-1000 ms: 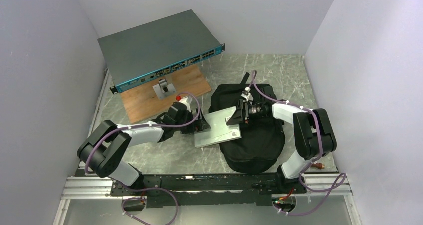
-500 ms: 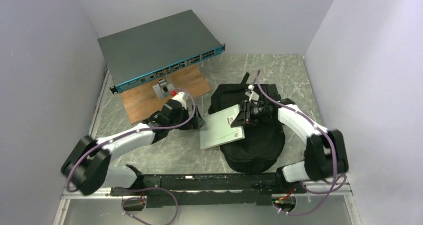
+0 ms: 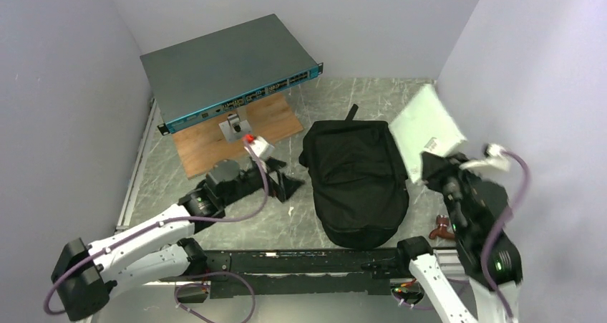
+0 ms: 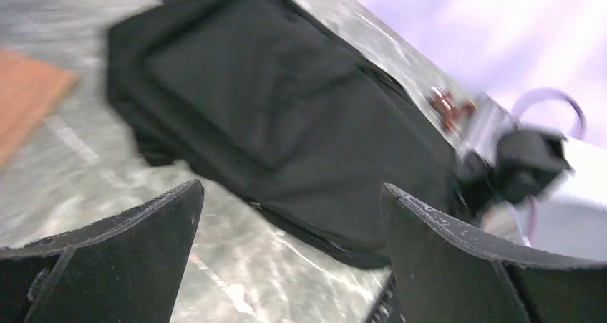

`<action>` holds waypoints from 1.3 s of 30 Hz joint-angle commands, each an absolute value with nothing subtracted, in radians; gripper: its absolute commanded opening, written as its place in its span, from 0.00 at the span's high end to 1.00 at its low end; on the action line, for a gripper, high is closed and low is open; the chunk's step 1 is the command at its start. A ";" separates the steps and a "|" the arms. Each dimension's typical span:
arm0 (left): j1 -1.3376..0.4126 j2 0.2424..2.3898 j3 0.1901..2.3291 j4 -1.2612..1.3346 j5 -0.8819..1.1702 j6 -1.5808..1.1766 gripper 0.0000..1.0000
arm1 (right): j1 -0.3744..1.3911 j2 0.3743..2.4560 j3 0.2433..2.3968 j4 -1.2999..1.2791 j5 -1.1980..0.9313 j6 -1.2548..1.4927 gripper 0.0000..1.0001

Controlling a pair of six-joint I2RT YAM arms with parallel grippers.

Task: Pack the student bag
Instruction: Pick up the book from the center of the board, then place the book in the student bag.

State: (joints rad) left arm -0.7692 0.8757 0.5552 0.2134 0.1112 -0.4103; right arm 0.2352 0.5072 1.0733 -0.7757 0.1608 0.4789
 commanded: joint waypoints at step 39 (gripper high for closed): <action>-1.219 1.843 1.587 -0.298 -0.198 0.054 1.00 | 0.239 0.336 1.353 -1.188 0.510 0.433 1.00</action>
